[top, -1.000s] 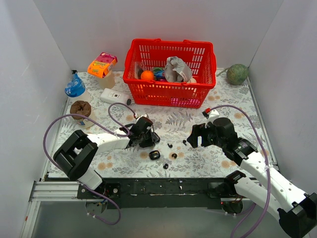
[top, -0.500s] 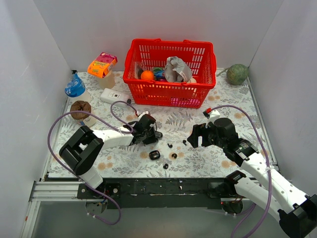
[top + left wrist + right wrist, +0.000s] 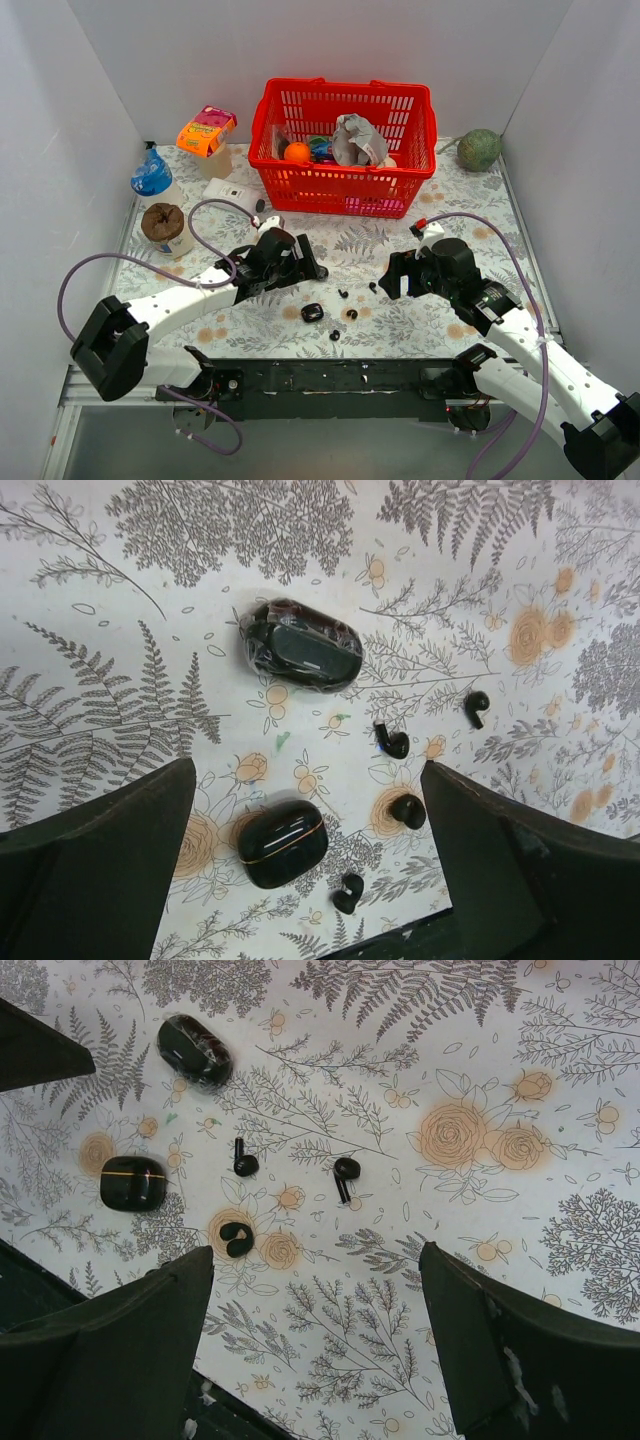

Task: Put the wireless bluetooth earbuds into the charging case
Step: Pick up the charging case at the center of the board.

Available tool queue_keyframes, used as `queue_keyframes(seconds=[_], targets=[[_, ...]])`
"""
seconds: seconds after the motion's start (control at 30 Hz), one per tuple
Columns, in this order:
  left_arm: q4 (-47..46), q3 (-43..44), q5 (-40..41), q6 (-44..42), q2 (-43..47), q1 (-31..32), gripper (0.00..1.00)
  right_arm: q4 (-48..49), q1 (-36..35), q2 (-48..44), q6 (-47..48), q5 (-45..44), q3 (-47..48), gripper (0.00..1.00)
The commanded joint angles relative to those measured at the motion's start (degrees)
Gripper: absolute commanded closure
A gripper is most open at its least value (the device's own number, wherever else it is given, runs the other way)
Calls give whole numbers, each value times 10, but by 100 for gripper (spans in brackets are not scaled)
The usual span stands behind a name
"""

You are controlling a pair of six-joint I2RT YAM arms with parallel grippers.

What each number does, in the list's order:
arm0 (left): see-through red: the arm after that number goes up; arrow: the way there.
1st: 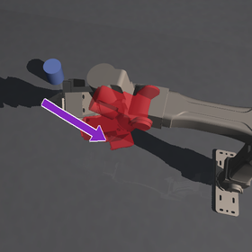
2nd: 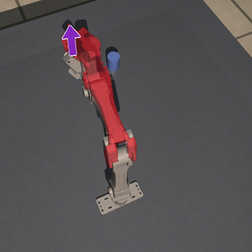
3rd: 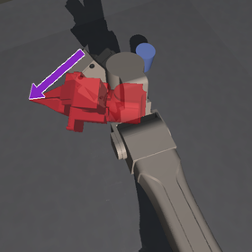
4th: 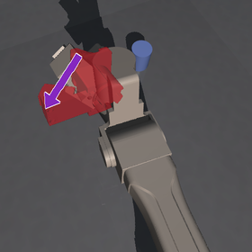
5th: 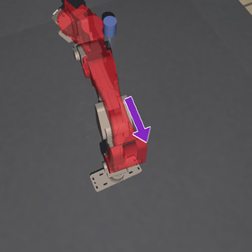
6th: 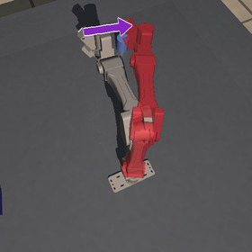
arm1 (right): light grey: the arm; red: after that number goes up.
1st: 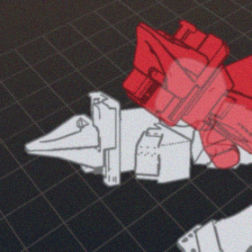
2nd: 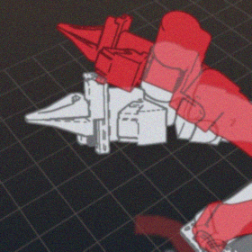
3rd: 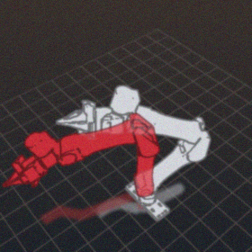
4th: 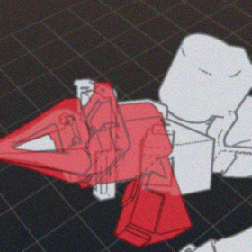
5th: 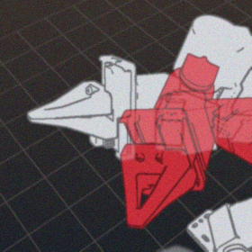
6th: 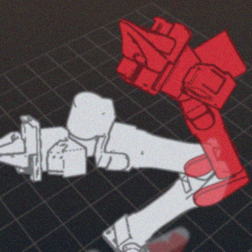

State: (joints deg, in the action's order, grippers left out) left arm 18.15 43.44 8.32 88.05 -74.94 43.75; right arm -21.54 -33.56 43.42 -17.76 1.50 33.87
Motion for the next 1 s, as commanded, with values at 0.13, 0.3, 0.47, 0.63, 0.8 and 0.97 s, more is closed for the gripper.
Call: queue_keyframes(seconds=[0.13, 0.3, 0.47, 0.63, 0.8, 0.97], targets=[[4, 37, 35, -112, -36, 4, 2, 3, -4, 1, 7, 1, 31, 9], [60, 134, 45, -212, -124, 4, 2, 0, -4, 1, 7, 1, 38, 9], [69, 176, 34, -228, -158, 4, 2, 3, -4, 7, 4, 7, 40, 9], [75, 189, 23, -244, -195, 4, 2, -1, -4, 12, 10, 7, 45, 9], [53, 173, 7, -258, -194, 5, 2, 1, -3, 13, 10, 8, 42, 9], [48, 187, 1, -271, -207, 5, 2, 5, -4, 12, 5, 11, 33, 9]])
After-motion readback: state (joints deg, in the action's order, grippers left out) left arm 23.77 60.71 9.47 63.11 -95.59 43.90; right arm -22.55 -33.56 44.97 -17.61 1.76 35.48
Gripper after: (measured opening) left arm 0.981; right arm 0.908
